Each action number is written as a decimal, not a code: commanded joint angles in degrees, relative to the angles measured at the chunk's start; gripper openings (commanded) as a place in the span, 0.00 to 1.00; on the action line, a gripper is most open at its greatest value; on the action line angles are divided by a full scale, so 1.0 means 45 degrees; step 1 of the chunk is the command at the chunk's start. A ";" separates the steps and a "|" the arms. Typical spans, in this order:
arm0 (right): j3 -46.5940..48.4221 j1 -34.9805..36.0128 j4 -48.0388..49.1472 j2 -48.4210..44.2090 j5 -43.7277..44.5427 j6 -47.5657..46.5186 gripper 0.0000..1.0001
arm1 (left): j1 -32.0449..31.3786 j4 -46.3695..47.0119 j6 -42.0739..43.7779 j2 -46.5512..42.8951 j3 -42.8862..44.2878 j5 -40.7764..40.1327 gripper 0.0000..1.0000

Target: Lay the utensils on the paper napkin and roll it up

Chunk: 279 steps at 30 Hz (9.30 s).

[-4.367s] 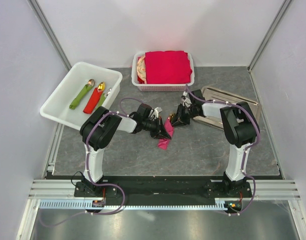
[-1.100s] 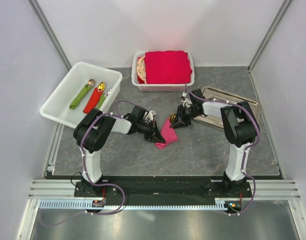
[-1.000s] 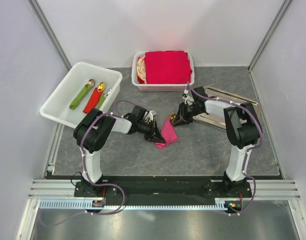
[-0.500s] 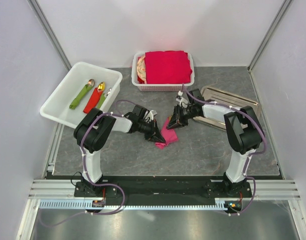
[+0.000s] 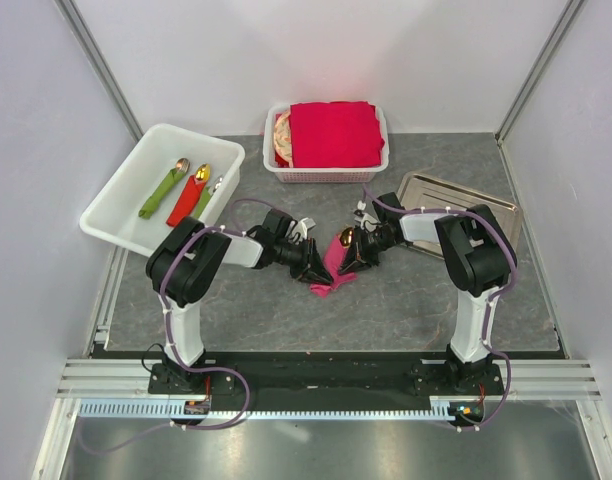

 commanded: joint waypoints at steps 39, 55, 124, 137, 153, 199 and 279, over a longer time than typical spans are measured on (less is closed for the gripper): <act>0.0831 -0.0047 -0.0779 0.1142 0.2264 -0.1701 0.07 | -0.0141 -0.0013 0.1254 -0.1316 -0.0352 0.0782 0.04; 0.1670 -0.0047 -0.1266 0.1572 0.2654 -0.2617 0.06 | -0.0962 -0.1112 0.0472 0.0737 0.0216 -0.0274 0.02; 0.3214 -0.0223 -0.1718 0.0126 0.2810 -0.2425 0.50 | 0.0171 -0.0229 0.0138 0.0481 -0.0607 -0.1308 0.02; 0.2804 -0.0223 -0.0916 0.1181 0.3103 -0.1936 0.54 | 0.0171 -0.0170 0.0138 0.0521 -0.0548 -0.1308 0.02; 0.2257 -0.0203 -0.0584 0.2138 0.3358 -0.1506 0.42 | 0.0171 -0.0092 0.0119 0.0560 -0.0548 -0.1268 0.02; 0.2218 -0.0301 0.2912 -0.0381 -0.0392 -0.2678 0.00 | 0.3432 -0.3593 0.7912 -0.7622 0.0802 -0.2909 1.00; 0.5734 0.5598 -0.3065 -0.8213 -0.0646 -0.8205 0.00 | 0.1441 0.7974 0.1701 -1.2839 -0.4258 0.3185 0.80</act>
